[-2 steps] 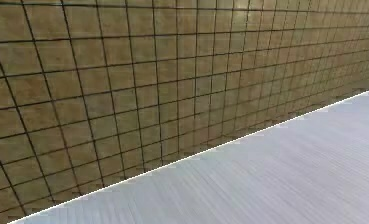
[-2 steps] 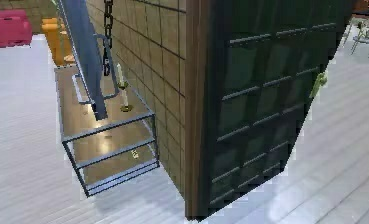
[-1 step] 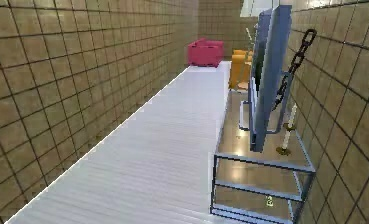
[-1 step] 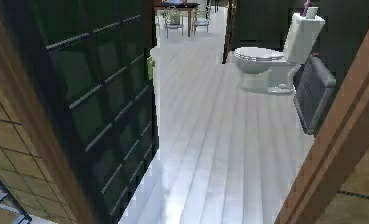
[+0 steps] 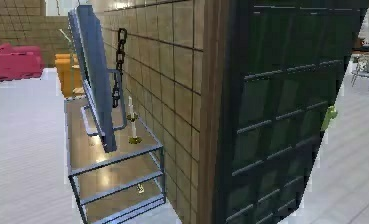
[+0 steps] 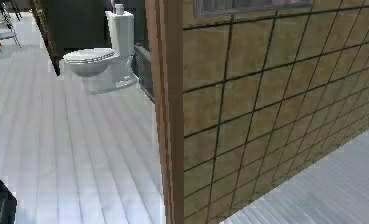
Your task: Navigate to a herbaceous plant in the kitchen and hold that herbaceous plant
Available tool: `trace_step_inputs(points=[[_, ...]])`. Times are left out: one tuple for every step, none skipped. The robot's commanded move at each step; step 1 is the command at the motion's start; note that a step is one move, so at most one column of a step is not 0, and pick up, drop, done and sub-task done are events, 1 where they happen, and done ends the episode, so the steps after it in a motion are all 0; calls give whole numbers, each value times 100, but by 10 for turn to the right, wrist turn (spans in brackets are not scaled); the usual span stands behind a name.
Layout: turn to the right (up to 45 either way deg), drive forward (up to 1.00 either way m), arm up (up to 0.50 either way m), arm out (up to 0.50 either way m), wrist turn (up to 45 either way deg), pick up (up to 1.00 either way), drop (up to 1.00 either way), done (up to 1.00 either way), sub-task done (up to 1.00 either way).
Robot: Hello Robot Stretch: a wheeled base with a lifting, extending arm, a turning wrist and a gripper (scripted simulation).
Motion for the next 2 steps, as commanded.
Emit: trace_step_inputs(points=[[450, 0, 0, 0, 0, 0, 0, 0, 0], [60, 0, 0, 0, 0, 0, 0, 0, 0]])
